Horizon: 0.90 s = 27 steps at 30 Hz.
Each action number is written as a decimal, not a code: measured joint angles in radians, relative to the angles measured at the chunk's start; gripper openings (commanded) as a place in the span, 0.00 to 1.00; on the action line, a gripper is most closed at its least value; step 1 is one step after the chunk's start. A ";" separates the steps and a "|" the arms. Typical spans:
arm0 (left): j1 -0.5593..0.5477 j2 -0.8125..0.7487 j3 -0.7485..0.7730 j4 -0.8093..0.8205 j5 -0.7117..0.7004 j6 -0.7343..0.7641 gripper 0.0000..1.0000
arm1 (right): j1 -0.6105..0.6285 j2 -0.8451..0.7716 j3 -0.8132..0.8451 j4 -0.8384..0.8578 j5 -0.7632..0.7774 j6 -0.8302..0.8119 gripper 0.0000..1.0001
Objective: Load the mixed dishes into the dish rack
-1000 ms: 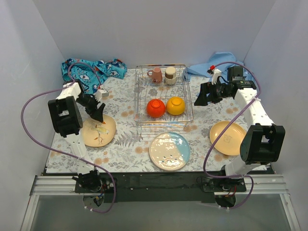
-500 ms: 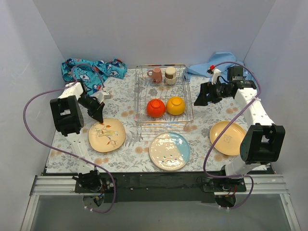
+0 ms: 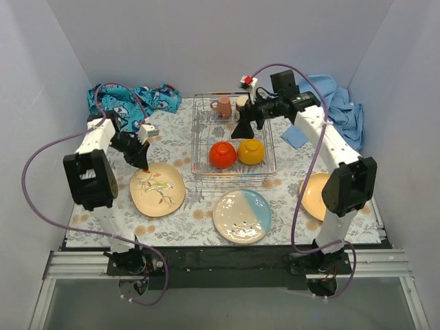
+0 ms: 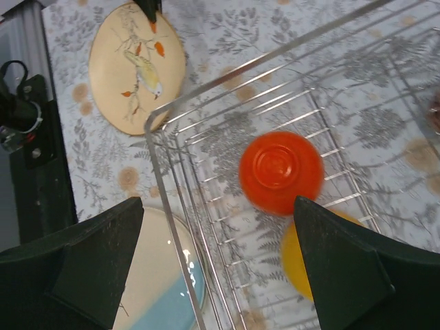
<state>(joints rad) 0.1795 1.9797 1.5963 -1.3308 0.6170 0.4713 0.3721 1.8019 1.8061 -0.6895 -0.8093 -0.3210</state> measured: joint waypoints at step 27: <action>-0.086 -0.785 -0.589 0.550 0.116 -0.184 0.00 | 0.423 0.408 0.222 0.204 -0.067 0.174 0.96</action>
<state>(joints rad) 0.0937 1.1950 1.0069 -0.7811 0.7326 0.2874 0.7956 2.2097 2.0285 -0.4850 -0.8764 -0.1474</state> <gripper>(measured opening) 0.059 0.971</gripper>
